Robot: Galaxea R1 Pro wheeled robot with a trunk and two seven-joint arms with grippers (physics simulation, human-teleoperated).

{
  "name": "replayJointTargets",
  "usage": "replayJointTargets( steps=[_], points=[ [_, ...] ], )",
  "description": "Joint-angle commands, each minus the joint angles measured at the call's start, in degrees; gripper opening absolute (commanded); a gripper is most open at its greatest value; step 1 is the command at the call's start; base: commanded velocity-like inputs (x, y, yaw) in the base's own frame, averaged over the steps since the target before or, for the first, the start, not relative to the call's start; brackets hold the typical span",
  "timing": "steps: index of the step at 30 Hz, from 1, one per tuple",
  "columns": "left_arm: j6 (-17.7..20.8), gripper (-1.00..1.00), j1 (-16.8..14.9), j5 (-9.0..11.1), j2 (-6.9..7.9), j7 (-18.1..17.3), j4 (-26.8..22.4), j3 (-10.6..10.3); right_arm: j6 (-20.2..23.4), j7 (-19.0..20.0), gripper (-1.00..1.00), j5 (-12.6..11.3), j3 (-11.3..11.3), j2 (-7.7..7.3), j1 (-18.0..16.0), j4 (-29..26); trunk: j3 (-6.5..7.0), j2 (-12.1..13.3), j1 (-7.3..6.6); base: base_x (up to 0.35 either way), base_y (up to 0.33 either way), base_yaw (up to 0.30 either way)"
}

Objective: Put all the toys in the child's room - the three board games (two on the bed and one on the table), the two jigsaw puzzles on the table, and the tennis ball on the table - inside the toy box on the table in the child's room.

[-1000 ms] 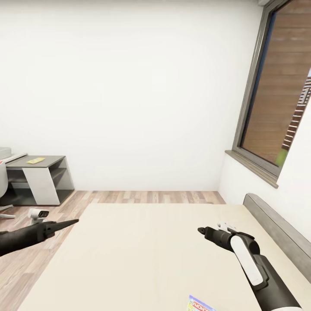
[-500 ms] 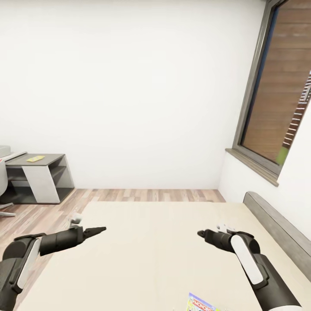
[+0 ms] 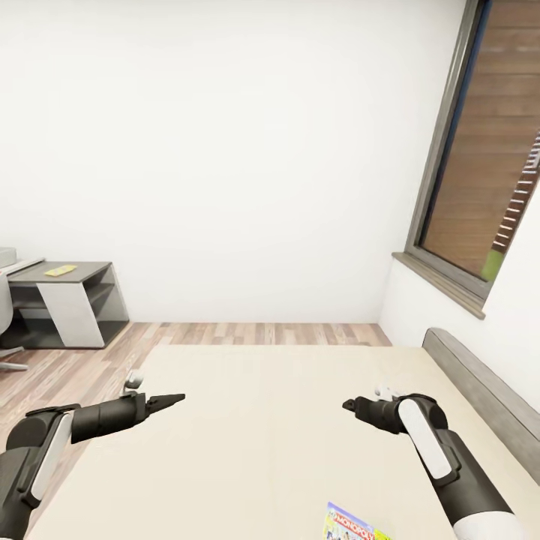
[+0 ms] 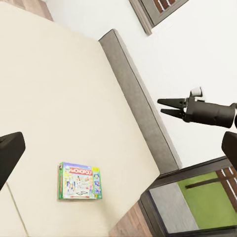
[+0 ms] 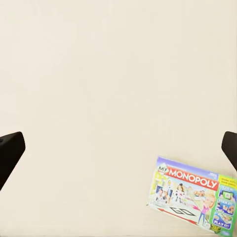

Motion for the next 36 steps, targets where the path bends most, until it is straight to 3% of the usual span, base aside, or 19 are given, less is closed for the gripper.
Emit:
replayJointTargets(
  steps=[1, 22, 36],
  points=[
    [0.3, 1.00, 0.0, 0.1, 0.03, -0.1, 0.0, 0.0, 0.3, -0.6, 1.00, -0.6, 0.1, -0.05, -0.2, 0.2, -0.19, -0.1, 0.03, 0.000, 0.000, 0.000],
    [0.4, 1.00, -0.6, -0.2, -0.05, 0.1, 0.0, 0.0, 0.4, -4.8, 1.00, -0.5, 0.4, 0.04, -0.6, 1.1, -2.17, -0.1, 0.03, 0.000, 0.000, 0.000],
    [0.3, 1.00, -0.7, -0.5, -0.35, 0.5, 0.1, 0.0, -0.7, -5.0, 1.00, -0.2, 0.6, 0.37, -2.3, 7.1, -3.50, -0.1, 0.03, 0.000, 0.000, 0.000]
  ],
)
